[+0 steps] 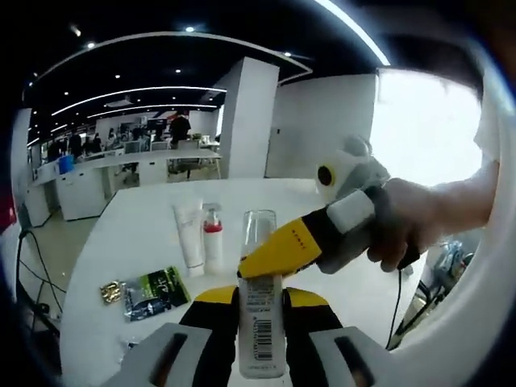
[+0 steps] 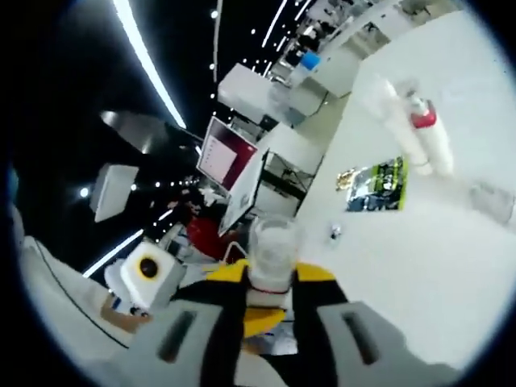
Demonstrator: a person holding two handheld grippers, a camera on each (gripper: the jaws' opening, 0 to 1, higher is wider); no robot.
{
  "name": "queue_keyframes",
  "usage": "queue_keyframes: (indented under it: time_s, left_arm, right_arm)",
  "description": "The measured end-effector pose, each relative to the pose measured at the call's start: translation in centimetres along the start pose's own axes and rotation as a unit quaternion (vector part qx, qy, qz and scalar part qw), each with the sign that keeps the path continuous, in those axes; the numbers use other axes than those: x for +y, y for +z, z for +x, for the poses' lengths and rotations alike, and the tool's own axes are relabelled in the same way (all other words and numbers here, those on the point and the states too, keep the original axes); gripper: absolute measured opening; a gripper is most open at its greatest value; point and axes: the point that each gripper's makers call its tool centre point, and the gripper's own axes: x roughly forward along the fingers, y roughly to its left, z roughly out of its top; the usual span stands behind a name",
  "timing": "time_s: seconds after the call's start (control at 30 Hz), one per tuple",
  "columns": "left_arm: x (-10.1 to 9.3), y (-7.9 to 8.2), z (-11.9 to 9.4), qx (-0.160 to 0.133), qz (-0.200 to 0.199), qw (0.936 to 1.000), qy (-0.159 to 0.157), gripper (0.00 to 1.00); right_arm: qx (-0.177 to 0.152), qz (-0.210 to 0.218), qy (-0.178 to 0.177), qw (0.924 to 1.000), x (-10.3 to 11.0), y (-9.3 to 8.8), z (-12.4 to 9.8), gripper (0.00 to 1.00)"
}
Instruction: Arrange the skincare products in the storage area until every visible bottle or jar stands upright without overlapping.
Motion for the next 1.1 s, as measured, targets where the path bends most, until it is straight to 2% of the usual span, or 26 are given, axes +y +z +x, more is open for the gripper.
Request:
queue_keyframes:
  time_s: [0.1, 0.27, 0.4, 0.53, 0.6, 0.7, 0.8, 0.83, 0.9, 0.97, 1.0, 1.07, 1.1]
  left_arm:
    - [-0.2, 0.3, 0.3, -0.005, 0.015, 0.9999, -0.005, 0.22]
    - [-0.8, 1.1, 0.7, -0.011, 0.031, 0.9992, -0.021, 0.23]
    - [-1.6, 1.0, 0.8, -0.008, 0.039, 0.9980, -0.049, 0.24]
    - [-2.0, 0.9, 0.7, -0.008, 0.043, 0.9967, -0.069, 0.31]
    - [-2.3, 1.0, 0.6, -0.012, 0.041, 0.9955, -0.085, 0.32]
    - [-2.7, 1.1, 0.5, -0.012, 0.030, 0.9938, -0.106, 0.34]
    - [-3.3, 1.2, 0.3, -0.010, 0.020, 0.9902, -0.138, 0.34]
    - [-3.7, 1.2, 0.2, -0.008, 0.016, 0.9879, -0.154, 0.35]
    - [-4.1, 1.2, 0.1, -0.007, 0.015, 0.9855, -0.169, 0.35]
    - [-4.9, 1.2, -0.1, -0.002, 0.015, 0.9800, -0.199, 0.34]
    - [-5.1, 1.1, -0.2, 0.002, 0.011, 0.9784, -0.206, 0.35]
    - [-5.7, 1.3, -0.5, 0.002, 0.002, 0.9723, -0.234, 0.35]
    - [-5.9, 1.3, -0.7, 0.007, -0.005, 0.9691, -0.247, 0.35]
  right_arm:
    - [-0.005, -0.023, 0.001, 0.9997, 0.2, 0.3, -0.5, 0.21]
    - [-0.014, -0.034, 0.011, 0.9993, 0.4, 0.8, -1.5, 0.21]
    - [-0.013, -0.094, 0.014, 0.9953, 0.9, 1.0, -2.2, 0.21]
    - [-0.006, -0.156, 0.020, 0.9875, 1.8, 1.0, -2.9, 0.21]
    - [-0.007, -0.170, 0.027, 0.9850, 2.3, 1.1, -3.4, 0.21]
    - [0.007, -0.210, 0.032, 0.9772, 2.7, 1.0, -3.9, 0.21]
    - [0.021, -0.260, 0.042, 0.9644, 3.5, 0.8, -4.5, 0.21]
    - [0.022, -0.265, 0.043, 0.9629, 3.6, 0.8, -4.5, 0.21]
    - [0.035, -0.293, 0.052, 0.9540, 4.2, 0.4, -4.7, 0.21]
    - [0.048, -0.319, 0.069, 0.9441, 5.0, -0.1, -4.9, 0.21]
    - [0.047, -0.322, 0.077, 0.9425, 5.3, -0.1, -5.0, 0.21]
    - [0.055, -0.340, 0.091, 0.9343, 5.9, -0.4, -5.1, 0.21]
    - [0.063, -0.355, 0.099, 0.9276, 6.2, -0.6, -5.3, 0.21]
